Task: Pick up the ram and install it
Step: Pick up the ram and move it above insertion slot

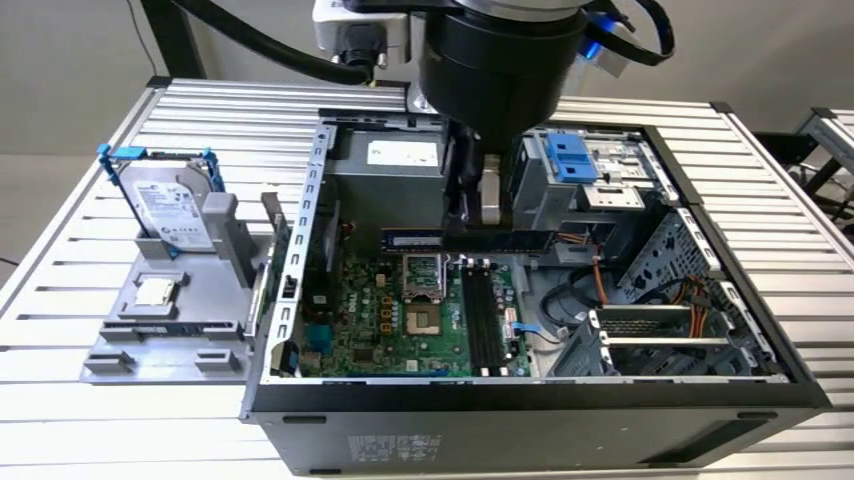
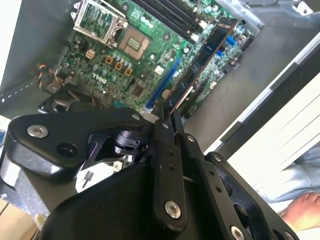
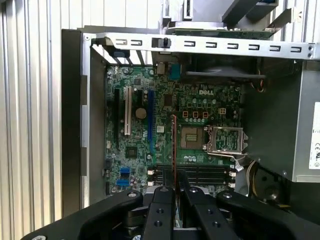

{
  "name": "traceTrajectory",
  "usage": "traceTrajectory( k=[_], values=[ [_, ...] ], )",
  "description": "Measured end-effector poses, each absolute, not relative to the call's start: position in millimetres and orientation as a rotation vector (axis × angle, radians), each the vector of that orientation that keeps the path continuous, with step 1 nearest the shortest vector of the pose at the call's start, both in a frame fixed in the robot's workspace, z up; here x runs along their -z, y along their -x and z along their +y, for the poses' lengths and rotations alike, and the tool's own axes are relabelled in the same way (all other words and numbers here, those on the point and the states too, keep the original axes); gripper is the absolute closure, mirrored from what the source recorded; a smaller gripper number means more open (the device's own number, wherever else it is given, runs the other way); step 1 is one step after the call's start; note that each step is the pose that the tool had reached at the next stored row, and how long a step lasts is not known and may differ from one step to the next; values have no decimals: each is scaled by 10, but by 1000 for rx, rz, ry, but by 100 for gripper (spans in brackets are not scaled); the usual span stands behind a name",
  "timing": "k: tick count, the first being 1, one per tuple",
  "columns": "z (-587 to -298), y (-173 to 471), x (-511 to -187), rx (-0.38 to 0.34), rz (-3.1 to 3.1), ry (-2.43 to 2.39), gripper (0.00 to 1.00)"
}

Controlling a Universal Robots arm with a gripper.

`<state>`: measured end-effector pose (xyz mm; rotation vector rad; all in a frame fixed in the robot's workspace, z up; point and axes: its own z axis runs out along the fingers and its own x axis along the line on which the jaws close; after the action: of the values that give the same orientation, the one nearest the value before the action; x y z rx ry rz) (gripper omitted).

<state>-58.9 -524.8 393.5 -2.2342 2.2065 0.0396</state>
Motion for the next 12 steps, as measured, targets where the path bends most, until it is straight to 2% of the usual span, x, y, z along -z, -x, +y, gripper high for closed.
traceTrajectory(
  k=[12],
  values=[
    [-5241,291,-3936,-40,2216,2225,100]
  ],
)
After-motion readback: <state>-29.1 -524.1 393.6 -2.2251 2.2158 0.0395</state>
